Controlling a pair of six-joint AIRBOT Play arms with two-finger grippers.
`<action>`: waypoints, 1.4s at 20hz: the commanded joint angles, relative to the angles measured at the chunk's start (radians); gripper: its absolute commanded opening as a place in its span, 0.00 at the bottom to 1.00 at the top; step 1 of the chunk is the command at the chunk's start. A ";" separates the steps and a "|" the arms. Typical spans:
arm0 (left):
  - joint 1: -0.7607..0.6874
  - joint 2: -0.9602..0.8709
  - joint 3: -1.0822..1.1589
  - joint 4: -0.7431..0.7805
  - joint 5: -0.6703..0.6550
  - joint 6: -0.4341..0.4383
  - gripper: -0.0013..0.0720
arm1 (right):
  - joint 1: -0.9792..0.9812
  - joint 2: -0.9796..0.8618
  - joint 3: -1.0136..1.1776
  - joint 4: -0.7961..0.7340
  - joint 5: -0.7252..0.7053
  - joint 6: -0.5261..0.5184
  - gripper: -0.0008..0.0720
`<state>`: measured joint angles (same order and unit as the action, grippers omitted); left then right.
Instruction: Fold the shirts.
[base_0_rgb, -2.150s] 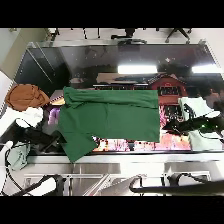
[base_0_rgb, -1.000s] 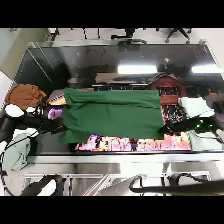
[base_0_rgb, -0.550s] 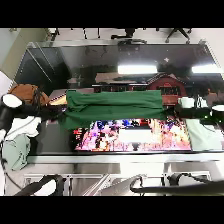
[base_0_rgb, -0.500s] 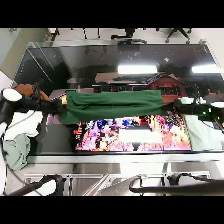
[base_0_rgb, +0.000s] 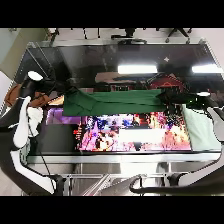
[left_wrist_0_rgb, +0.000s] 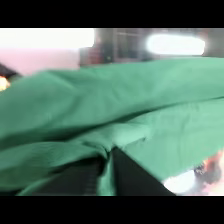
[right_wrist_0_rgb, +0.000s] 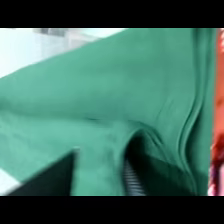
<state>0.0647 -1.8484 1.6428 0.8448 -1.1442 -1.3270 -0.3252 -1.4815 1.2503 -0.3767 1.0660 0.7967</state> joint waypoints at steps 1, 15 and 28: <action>-0.011 -0.143 0.129 -0.007 -0.072 -0.047 0.98 | -0.021 -0.026 0.081 -0.036 0.012 -0.053 0.55; -0.090 -0.160 0.402 -0.010 -0.222 -0.124 0.29 | 0.005 -0.114 0.117 -0.168 0.024 -0.022 0.55; -0.362 -0.189 0.310 0.010 -0.054 -0.139 0.04 | -0.036 0.132 0.293 -0.125 0.338 0.179 0.04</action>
<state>-0.1993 -2.0174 1.9999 0.8543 -1.3365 -1.4658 -0.3473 -1.4345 1.4685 -0.5346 1.2758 0.9009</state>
